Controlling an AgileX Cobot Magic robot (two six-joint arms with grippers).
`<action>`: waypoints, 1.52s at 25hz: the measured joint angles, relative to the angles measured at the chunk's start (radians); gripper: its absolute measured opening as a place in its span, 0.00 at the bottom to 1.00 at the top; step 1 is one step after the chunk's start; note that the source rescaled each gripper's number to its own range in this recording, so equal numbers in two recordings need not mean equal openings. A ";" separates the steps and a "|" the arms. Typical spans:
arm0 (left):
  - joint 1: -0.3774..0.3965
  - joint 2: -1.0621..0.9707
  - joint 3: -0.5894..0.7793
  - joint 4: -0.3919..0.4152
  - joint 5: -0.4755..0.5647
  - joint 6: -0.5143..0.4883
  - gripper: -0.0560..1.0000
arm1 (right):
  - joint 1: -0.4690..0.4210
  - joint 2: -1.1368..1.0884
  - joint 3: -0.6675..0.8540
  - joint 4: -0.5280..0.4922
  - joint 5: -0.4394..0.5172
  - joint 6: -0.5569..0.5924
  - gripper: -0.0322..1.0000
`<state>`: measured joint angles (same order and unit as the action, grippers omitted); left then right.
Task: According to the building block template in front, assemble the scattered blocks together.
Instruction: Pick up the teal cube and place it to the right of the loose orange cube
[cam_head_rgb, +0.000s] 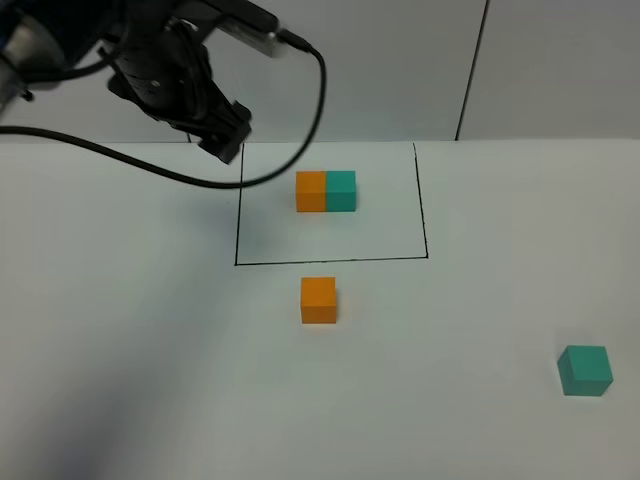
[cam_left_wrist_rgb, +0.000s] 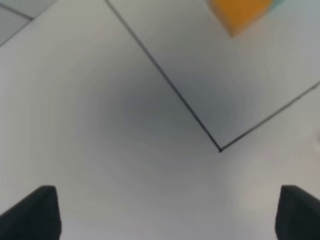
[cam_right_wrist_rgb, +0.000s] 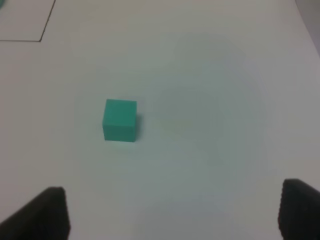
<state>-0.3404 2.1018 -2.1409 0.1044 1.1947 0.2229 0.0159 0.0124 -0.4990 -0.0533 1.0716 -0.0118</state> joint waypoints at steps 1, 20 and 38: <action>0.018 -0.021 0.000 0.000 0.000 -0.011 0.93 | 0.000 0.000 0.000 0.000 0.000 0.000 0.79; 0.376 -0.614 0.666 -0.032 -0.095 -0.074 0.86 | 0.000 0.000 0.000 0.000 0.000 0.000 0.79; 0.377 -1.637 1.410 -0.045 -0.198 -0.161 0.85 | 0.000 0.000 0.000 0.000 0.000 0.000 0.79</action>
<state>0.0371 0.4649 -0.7309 0.0597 0.9965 0.0620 0.0159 0.0124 -0.4990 -0.0533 1.0716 -0.0118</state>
